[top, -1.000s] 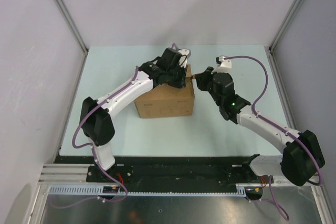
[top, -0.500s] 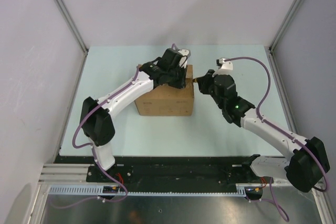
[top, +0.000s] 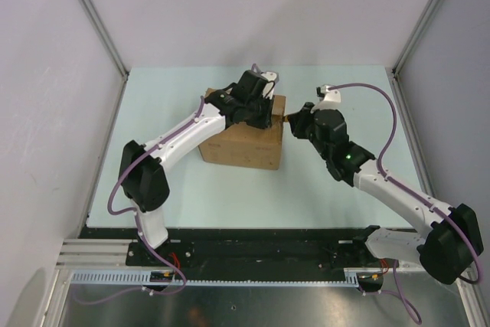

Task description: Unpack the express box

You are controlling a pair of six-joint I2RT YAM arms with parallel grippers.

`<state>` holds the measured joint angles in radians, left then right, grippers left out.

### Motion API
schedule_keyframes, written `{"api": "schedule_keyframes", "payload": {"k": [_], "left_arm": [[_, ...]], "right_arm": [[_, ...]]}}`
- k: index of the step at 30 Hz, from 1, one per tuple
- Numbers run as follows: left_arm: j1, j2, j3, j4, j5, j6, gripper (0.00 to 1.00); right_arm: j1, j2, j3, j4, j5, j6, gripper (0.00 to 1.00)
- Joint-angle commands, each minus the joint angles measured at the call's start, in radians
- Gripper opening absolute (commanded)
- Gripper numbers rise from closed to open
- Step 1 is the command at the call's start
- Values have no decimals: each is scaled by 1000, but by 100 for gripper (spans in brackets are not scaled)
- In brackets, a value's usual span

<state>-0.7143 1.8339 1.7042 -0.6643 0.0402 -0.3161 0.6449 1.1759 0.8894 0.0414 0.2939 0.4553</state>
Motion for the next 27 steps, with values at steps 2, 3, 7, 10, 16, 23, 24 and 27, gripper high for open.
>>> {"api": "schedule_keyframes", "payload": {"k": [2, 3, 7, 10, 16, 23, 24, 27], "left_arm": [[16, 44, 9, -75, -89, 2, 20], [16, 42, 11, -74, -88, 2, 20], [15, 39, 8, -75, -88, 5, 20], [15, 41, 8, -75, -86, 5, 20], [16, 44, 11, -74, -83, 6, 20], [15, 41, 9, -74, -85, 11, 20], [16, 41, 8, -75, -85, 11, 20], [16, 41, 9, -75, -82, 14, 20]], "right_arm": [[4, -18, -4, -17, -75, 31, 0], [4, -13, -4, -18, -35, 39, 0], [4, -27, -3, 8, 53, 49, 0], [4, -53, 2, 35, 90, 40, 0], [4, -36, 26, 34, 80, 39, 0], [6, -7, 29, 38, 65, 51, 0], [6, -7, 31, 44, 64, 52, 0], [10, 1, 42, 49, 65, 49, 0]]}}
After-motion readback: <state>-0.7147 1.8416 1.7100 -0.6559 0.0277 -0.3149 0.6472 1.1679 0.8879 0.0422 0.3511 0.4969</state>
